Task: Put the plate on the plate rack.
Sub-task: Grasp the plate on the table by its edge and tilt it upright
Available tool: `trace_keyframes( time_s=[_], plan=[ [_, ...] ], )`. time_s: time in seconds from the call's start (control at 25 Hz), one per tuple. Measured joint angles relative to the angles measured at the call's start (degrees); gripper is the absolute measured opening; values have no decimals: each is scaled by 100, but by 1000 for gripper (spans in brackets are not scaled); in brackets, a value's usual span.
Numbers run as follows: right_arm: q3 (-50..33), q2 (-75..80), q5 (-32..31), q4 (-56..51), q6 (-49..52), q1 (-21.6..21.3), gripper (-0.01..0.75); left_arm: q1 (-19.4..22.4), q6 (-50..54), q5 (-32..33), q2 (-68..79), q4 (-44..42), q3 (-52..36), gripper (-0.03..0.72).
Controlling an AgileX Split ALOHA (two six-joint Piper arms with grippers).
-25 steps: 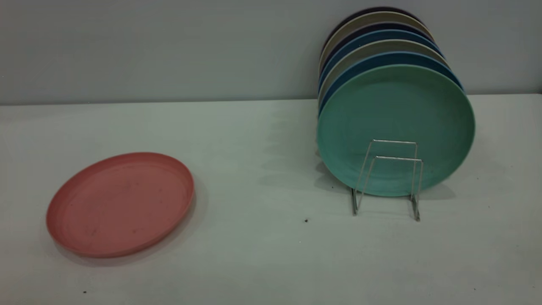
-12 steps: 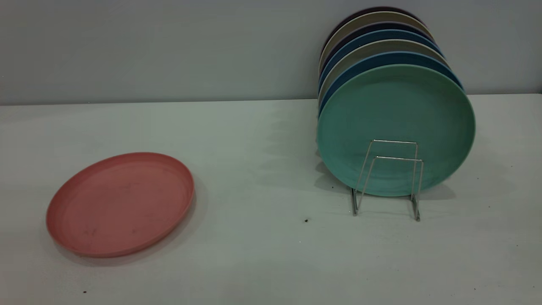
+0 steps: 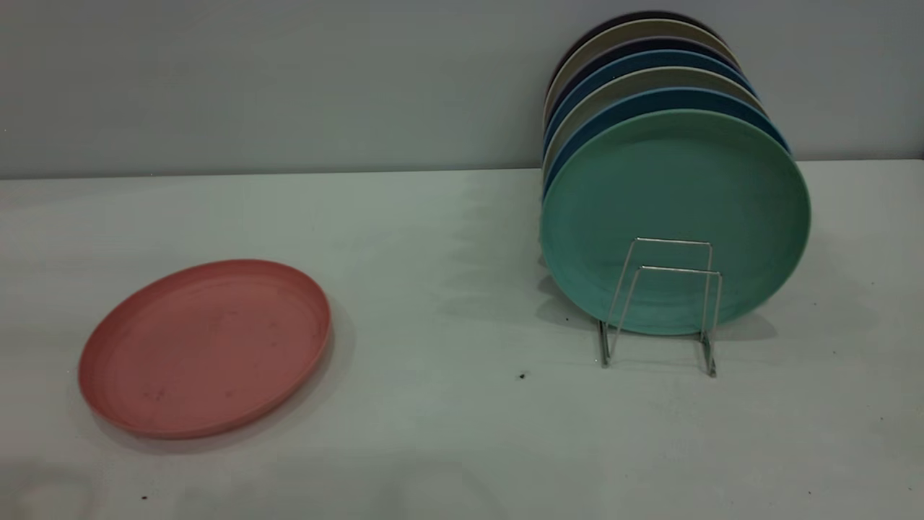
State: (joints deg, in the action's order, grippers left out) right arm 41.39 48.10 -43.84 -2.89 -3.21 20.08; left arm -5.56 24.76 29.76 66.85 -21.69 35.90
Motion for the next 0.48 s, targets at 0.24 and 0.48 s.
trace_keyframes(
  time_s=[0.24,0.48],
  plan=[
    [0,585,260,-655,-396,0,312,0,-1,-47,1466,-17,917,350],
    [0,1232,416,-1365,-1025,0,312,302,-1,9,2788,101,1807,350]
  ],
)
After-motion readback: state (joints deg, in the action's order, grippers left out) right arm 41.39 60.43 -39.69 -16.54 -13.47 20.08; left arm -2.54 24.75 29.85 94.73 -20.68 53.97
